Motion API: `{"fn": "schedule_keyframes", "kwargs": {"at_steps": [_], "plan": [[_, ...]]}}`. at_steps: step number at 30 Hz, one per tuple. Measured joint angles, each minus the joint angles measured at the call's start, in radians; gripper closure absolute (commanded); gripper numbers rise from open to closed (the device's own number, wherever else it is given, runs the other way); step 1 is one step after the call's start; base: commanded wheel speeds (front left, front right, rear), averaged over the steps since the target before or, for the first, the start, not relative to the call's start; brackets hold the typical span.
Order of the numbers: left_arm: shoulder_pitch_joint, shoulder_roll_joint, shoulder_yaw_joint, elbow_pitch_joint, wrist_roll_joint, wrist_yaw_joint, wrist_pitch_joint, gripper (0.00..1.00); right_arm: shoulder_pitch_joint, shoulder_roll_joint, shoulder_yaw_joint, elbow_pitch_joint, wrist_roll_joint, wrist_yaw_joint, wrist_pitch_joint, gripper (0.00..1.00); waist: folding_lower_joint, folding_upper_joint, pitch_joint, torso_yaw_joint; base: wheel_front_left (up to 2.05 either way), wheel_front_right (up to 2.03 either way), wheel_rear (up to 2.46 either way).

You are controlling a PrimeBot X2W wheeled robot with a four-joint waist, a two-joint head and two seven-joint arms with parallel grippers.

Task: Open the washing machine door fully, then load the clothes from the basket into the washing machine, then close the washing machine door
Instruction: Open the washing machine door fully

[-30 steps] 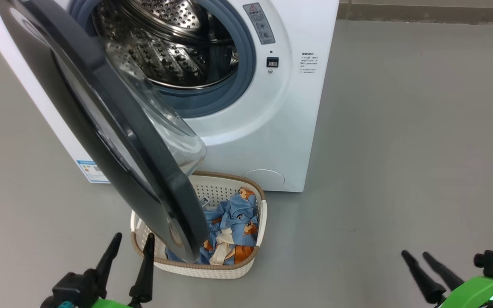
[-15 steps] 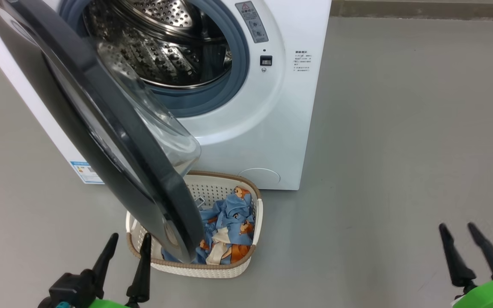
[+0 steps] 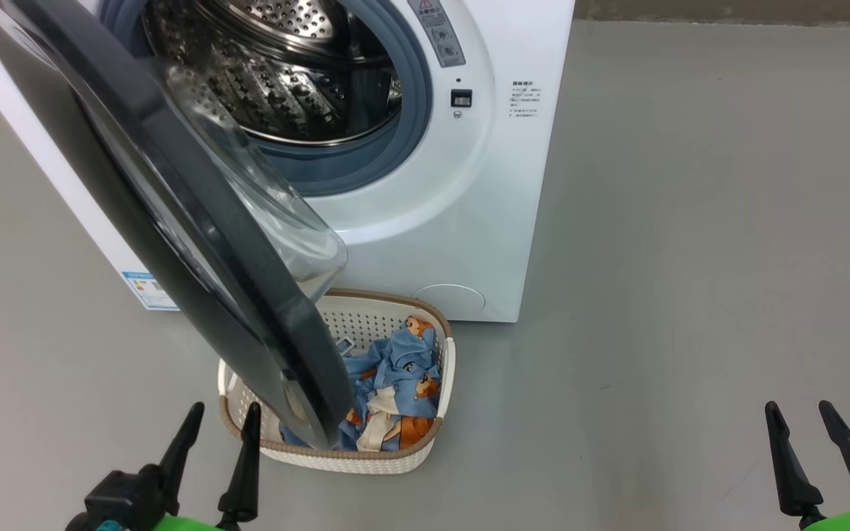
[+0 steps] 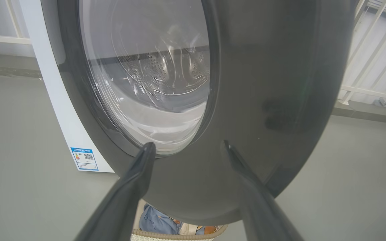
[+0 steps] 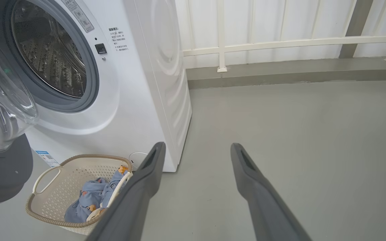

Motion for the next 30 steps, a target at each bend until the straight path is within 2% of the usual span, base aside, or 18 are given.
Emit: {"fn": "schedule_keyframes", "kwargs": {"at_steps": [3, 4, 5, 6, 7, 13, 19, 24, 30], "plan": [[0.000, -0.001, 0.003, 0.004, 0.000, 0.000, 0.000, 0.00, 0.003, 0.011, -0.005, 0.004, -0.011, 0.000, 0.000, 0.00, 0.0000, 0.0000, 0.003, 0.002, 0.00, 0.00, 0.00], [0.000, -0.001, 0.005, 0.005, 0.000, 0.000, 0.000, 0.32, 0.003, 0.012, -0.006, 0.004, -0.012, 0.000, 0.000, 0.00, 0.0000, 0.0000, 0.003, 0.002, 0.00, 0.00, 0.00], [0.000, -0.001, 0.006, 0.006, 0.000, 0.000, 0.000, 0.83, 0.003, 0.013, -0.007, 0.006, -0.012, 0.000, 0.000, 0.00, 0.0000, 0.0000, 0.002, 0.002, 0.00, 0.00, 0.00], [-0.001, -0.001, 0.009, 0.006, 0.000, 0.000, 0.000, 0.83, 0.003, 0.014, -0.007, 0.007, -0.012, 0.000, 0.000, 0.00, 0.0000, 0.0000, 0.002, 0.003, 0.00, 0.00, 0.00], [-0.001, -0.002, 0.016, 0.005, 0.000, 0.000, 0.000, 1.00, 0.003, 0.014, -0.007, 0.007, -0.012, 0.000, 0.000, 0.00, 0.0000, 0.0000, 0.002, 0.003, 0.00, 0.00, 0.00], [-0.021, -0.019, 0.105, -0.069, 0.000, 0.000, 0.000, 1.00, 0.004, 0.015, -0.012, 0.007, -0.012, 0.000, 0.000, 0.00, 0.0000, 0.0000, 0.001, 0.008, 0.00, 0.00, 0.00], [-0.064, -0.053, 0.161, -0.298, 0.000, 0.000, 0.000, 1.00, 0.004, 0.016, -0.012, 0.003, -0.012, 0.000, 0.000, 0.00, 0.0000, 0.0000, 0.000, 0.010, 0.00, 0.00, 0.00], [-0.075, -0.061, 0.055, -0.482, 0.019, 0.000, -0.001, 1.00, 0.004, 0.016, -0.004, 0.002, -0.012, 0.000, 0.000, 0.00, 0.0000, 0.0000, 0.004, 0.009, 0.00, 0.00, 0.00], [-0.074, -0.060, -0.115, -0.486, 0.014, 0.000, -0.001, 1.00, 0.004, 0.016, 0.007, 0.005, -0.012, 0.000, 0.000, 0.00, 0.0000, 0.0000, 0.011, 0.006, 0.00, 0.00, 0.00]]}}
